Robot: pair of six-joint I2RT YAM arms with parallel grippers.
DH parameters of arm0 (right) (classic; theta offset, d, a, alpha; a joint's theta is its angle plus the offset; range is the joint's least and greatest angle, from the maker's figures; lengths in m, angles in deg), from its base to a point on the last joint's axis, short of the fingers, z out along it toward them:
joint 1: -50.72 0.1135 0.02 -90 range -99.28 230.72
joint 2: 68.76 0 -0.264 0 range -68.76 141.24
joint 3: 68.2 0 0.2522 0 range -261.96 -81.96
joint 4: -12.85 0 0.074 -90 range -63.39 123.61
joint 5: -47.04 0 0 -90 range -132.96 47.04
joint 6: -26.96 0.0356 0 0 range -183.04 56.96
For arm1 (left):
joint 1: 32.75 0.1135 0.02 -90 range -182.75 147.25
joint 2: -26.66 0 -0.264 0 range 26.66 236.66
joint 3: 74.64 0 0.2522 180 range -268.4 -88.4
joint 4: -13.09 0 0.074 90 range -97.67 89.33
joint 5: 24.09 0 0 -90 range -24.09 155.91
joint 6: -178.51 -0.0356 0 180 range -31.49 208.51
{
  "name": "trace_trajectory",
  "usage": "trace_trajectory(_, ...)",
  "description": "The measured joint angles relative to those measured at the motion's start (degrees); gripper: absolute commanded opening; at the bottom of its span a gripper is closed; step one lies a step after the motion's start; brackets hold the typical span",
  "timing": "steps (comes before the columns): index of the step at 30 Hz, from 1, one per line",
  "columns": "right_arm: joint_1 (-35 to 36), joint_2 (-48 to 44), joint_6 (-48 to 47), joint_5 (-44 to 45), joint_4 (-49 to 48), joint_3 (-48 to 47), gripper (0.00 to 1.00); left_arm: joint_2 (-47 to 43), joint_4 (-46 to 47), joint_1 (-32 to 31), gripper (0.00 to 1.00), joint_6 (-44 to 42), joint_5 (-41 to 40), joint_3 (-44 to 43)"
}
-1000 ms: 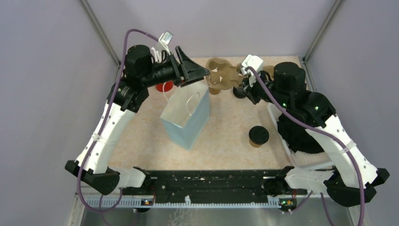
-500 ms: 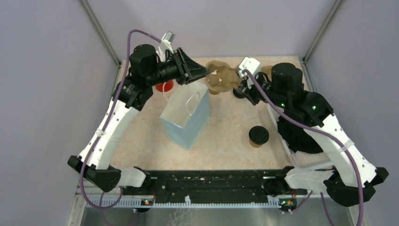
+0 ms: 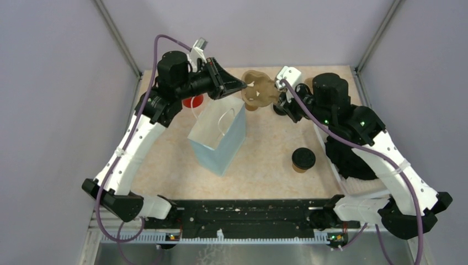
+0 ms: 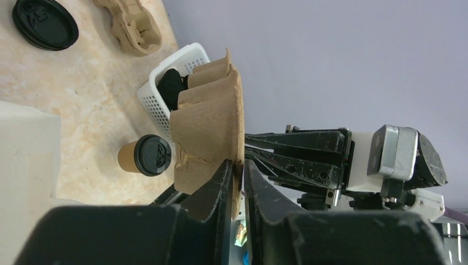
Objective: Pack the takeout coffee
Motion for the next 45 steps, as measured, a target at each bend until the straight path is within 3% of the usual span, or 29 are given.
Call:
trace_trajectory(3, 0.52, 0.24, 0.70, 0.94, 0.02, -0.02, 0.00, 0.85, -1.51, -0.04, 0.01, -0.87, -1.11, -0.94)
trace_trajectory(5, 0.87, 0.37, 1.29, 1.88, -0.07, -0.13, 0.00, 1.22, -3.17, -0.02, 0.00, -1.70, -2.58, -1.90)
trace_trajectory(10, 1.73, 0.70, 4.85, 4.24, -1.57, -0.13, 0.61, 1.09, -6.78, -0.20, 0.00, -4.94, -6.82, -3.65)
trace_trajectory(15, 1.90, 0.46, 11.52, 8.94, -4.79, -0.13, 0.81, -1.75, -8.46, -0.20, 0.00, -8.79, -14.56, -3.98)
trace_trajectory(23, 1.90, -0.57, 22.16, 17.00, -10.16, -0.17, 0.83, -11.87, -12.13, -0.02, 0.00, -14.64, -35.45, -9.75)
trace_trajectory(28, 0.76, 7.48, 26.05, 16.06, -11.13, -6.60, 0.80, -17.14, -14.56, 0.02, 0.00, -18.29, -46.69, -14.62)
trace_trajectory(33, -0.50, 22.62, 27.21, 10.71, -7.98, -19.80, 0.71, -19.10, -17.62, 0.02, 0.00, -21.05, -51.78, -17.22)
trace_trajectory(40, -0.90, 41.00, 22.91, 1.01, 3.48, -38.01, 0.57, -20.94, -23.85, 0.02, 0.00, -22.23, -54.71, -15.54)
trace_trajectory(45, -0.90, 44.87, 17.84, -3.13, 8.02, -39.91, 0.51, -22.38, -26.47, 0.02, 0.00, -22.40, -55.65, -15.10)
